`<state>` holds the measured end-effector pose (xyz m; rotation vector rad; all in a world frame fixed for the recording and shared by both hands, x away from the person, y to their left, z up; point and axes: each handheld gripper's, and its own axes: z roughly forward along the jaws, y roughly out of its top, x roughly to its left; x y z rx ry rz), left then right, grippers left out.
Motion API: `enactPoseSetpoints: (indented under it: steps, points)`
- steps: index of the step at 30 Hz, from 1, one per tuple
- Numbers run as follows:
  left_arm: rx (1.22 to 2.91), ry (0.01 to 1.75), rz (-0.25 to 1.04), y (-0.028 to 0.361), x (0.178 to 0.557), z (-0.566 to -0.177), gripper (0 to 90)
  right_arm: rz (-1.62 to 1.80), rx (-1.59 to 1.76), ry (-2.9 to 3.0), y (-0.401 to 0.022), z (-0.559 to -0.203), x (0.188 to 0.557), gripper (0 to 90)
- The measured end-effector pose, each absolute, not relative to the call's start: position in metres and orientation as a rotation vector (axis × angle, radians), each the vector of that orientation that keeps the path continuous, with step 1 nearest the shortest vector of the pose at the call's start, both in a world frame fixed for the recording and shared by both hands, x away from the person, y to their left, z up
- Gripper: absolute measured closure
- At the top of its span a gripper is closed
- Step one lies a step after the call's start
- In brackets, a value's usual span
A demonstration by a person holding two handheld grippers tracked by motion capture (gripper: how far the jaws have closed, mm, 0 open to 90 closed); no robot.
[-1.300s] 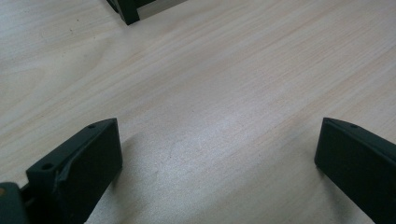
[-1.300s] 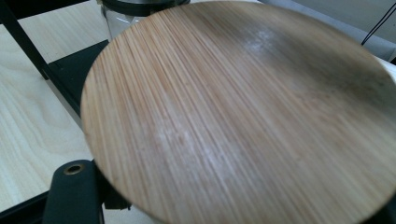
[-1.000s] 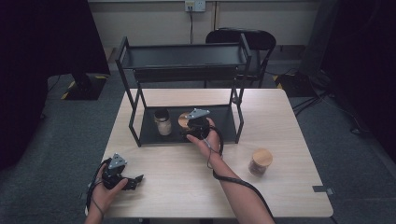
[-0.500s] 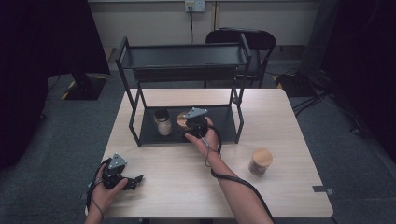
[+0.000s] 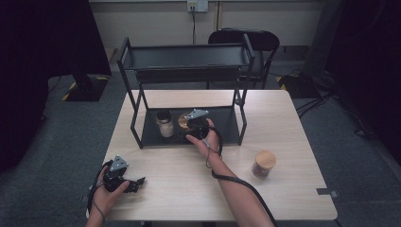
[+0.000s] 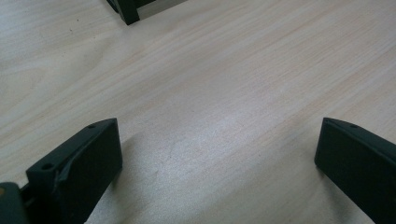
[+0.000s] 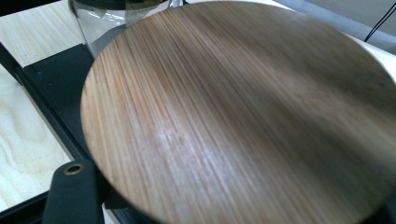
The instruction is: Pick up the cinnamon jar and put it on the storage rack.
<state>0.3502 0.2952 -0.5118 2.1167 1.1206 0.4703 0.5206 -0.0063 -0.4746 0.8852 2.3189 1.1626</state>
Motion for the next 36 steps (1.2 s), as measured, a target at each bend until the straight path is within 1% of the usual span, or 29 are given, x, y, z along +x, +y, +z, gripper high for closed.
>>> enactPoseSetpoints:
  steps: [36]
  points:
    - [2.117, 1.121, 0.47, 0.295, 0.35, -0.512, 0.3, 1.192, 0.954, 2.327, 0.0, -0.488, 0.536, 25.0]
